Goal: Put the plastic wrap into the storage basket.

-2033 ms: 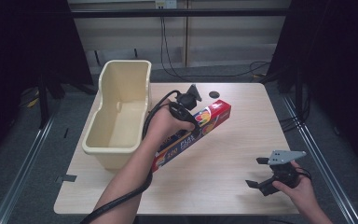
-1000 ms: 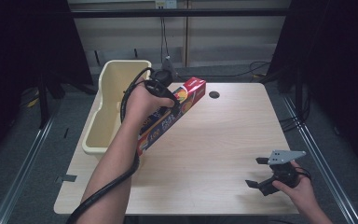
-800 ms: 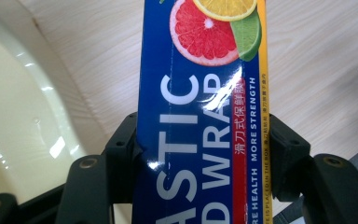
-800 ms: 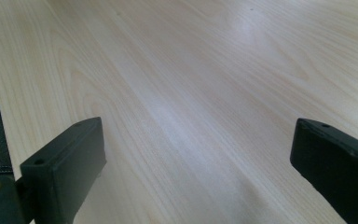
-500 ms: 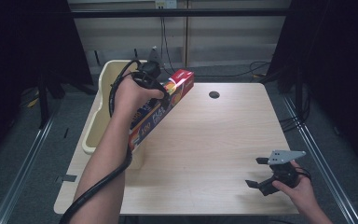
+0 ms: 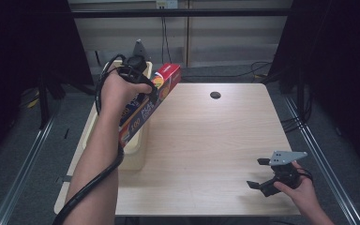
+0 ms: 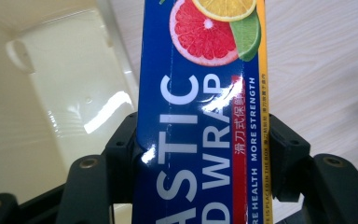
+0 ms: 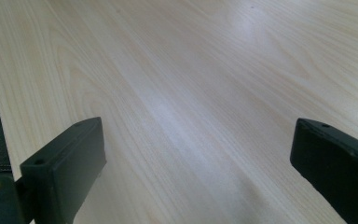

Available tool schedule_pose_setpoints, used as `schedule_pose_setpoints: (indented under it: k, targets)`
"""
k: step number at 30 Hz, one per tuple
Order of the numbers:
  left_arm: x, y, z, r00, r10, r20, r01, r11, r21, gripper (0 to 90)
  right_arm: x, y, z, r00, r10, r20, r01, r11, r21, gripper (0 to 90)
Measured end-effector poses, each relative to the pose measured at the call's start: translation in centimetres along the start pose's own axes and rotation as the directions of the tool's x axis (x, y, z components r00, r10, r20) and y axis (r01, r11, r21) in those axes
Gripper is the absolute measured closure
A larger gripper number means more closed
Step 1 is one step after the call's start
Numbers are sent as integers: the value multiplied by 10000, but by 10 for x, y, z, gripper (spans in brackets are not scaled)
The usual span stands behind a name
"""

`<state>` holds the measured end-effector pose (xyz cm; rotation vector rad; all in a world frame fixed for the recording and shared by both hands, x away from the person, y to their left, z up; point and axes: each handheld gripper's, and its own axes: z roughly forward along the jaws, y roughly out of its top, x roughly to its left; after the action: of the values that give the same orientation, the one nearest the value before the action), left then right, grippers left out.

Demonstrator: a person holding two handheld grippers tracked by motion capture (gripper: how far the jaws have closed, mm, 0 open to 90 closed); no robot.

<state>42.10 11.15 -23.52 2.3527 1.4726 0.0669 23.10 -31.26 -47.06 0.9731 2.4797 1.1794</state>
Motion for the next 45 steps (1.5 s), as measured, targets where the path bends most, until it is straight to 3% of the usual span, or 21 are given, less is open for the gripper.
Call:
schedule_pose_setpoints:
  k: [10, 14, 15, 21, 28, 31, 33, 38, 44, 45]
  targets:
    - [19, -6, -8, 9972, -656, -349, 649, 9977, -206, 407, 0, 0, 0, 10000, 37, -33, -37, 10000, -5, 31]
    - [26, -8, -12, 9949, -886, -484, 871, 9957, -308, 407, 0, 0, 0, 10000, 14, -46, -14, 10000, -1, 31]
    - [30, -10, -14, 9924, -1146, -451, 1128, 9928, -408, 407, 0, 0, 0, 10000, 5, -31, -5, 10000, 10, 32]
    - [39, -14, -19, 9879, -1439, -579, 1412, 9888, -481, 407, 0, 0, 0, 10000, 10, -26, -10, 10000, 7, 31]
    - [51, -20, -21, 9748, -2068, -839, 2011, 9769, -720, 406, 1, 0, 0, 10000, 42, -25, -42, 10000, 20, 31]
    - [54, -21, -21, 9710, -2134, -1080, 2064, 9758, -727, 407, 1, 0, 1, 10000, -10, -17, 10, 10000, 15, 31]
    - [55, -22, -20, 9661, -2350, -1069, 2271, 9705, -816, 406, 1, 0, 1, 10000, 5, -32, -5, 10000, 25, 31]
    - [58, -24, -17, 9585, -2562, -1253, 2460, 9650, -913, 406, 1, 0, 1, 10000, -7, -55, 7, 10000, 18, 32]
    - [59, -25, -12, 9538, -2714, -1291, 2614, 9611, -888, 406, 1, 0, 1, 10000, -32, -67, 32, 10000, 39, 32]
    - [60, -26, -10, 9500, -2827, -1322, 2713, 9575, -981, 405, 1, 0, 2, 10000, -22, -69, 22, 10000, 34, 31]
